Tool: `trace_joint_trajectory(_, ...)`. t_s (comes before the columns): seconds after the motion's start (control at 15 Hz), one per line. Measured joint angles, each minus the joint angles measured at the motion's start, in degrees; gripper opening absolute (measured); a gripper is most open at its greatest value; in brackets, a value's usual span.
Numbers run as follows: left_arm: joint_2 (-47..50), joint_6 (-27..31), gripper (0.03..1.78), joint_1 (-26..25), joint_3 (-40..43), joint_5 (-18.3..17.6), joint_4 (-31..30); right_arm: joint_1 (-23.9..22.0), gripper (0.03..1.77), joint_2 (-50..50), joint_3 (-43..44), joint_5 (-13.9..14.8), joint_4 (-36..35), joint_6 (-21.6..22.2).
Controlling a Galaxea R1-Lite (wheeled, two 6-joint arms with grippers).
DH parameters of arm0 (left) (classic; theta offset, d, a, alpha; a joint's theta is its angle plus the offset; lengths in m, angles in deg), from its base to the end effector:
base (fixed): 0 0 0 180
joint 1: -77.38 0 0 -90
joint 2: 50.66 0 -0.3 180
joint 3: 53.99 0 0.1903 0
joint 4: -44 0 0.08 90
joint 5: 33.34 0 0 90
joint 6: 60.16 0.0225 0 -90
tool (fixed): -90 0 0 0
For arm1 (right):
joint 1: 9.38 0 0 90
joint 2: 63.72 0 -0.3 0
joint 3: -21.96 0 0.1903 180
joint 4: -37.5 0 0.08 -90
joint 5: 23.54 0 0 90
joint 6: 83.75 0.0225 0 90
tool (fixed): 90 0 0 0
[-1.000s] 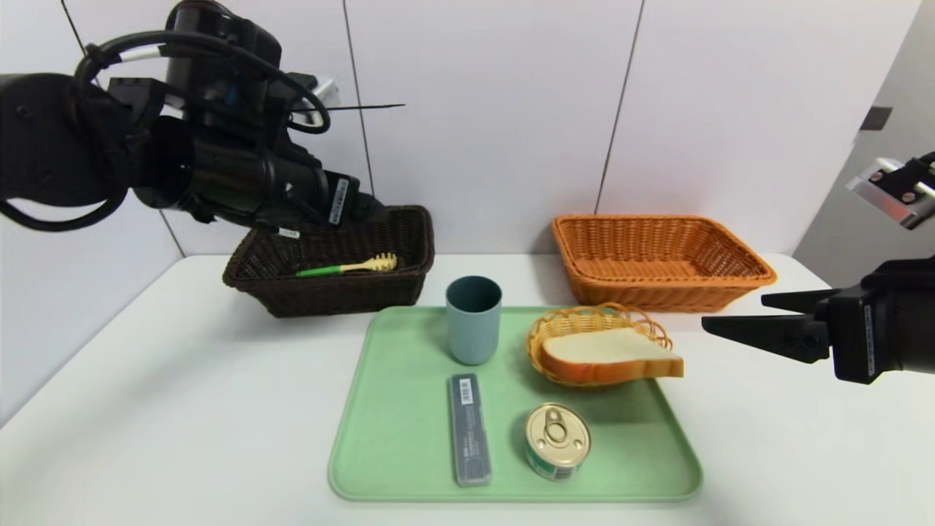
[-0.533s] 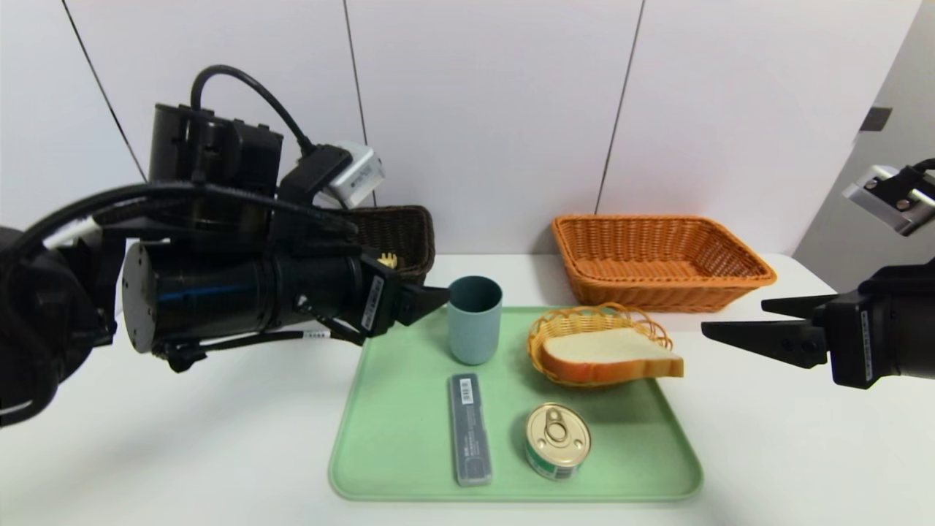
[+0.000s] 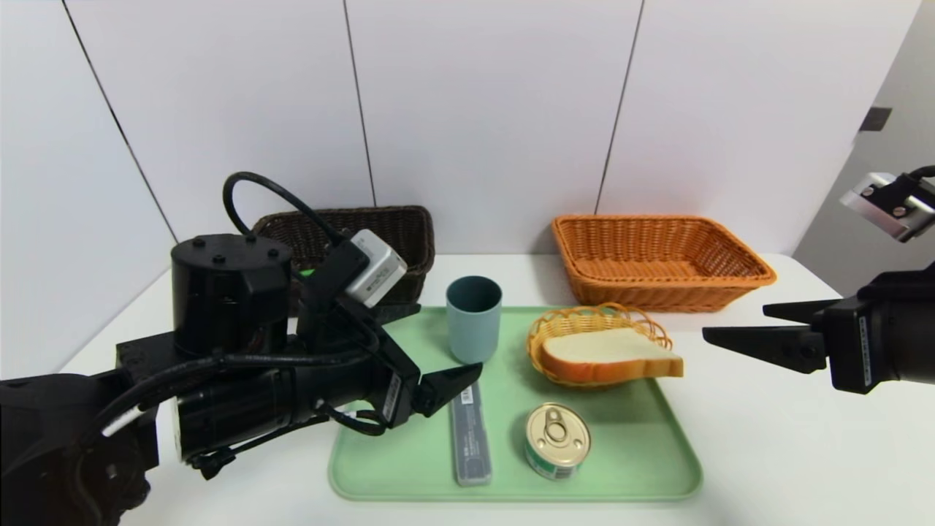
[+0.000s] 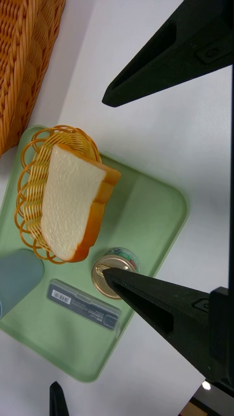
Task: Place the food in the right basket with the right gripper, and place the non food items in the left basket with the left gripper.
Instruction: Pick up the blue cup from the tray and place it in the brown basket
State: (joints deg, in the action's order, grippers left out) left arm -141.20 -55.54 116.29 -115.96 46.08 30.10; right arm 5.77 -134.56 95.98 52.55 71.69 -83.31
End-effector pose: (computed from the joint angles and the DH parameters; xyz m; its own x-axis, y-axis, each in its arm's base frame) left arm 0.2065 -0.1720 0.1831 0.6246 -0.7402 -0.2489 0.7691 0.6384 0.0316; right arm 0.1712 0.0520 0.2415 0.7402 0.4495 -0.5001 -0.4487 0.8841 0.1304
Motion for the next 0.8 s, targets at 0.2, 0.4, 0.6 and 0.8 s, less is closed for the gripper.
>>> trace_joint_trajectory(0.2,-3.9,0.1,1.69,0.0,2.9,0.0,-7.4,0.0,1.71,0.1,-0.1,0.2,0.0,0.0)
trace_joint_trajectory(0.4,-8.8,0.2,1.69,0.0,3.9,0.1,-14.3,-0.1,1.71,0.3,-0.2,0.2,0.1,0.0)
trace_joint_trajectory(0.6,-13.3,0.2,1.69,-0.1,4.1,0.1,-19.2,-0.2,1.71,0.4,-0.5,0.2,0.1,-0.1)
trace_joint_trajectory(0.8,-16.6,0.2,1.69,-0.6,4.2,0.1,-22.5,-0.6,1.71,0.6,-0.7,0.2,0.1,-0.1)
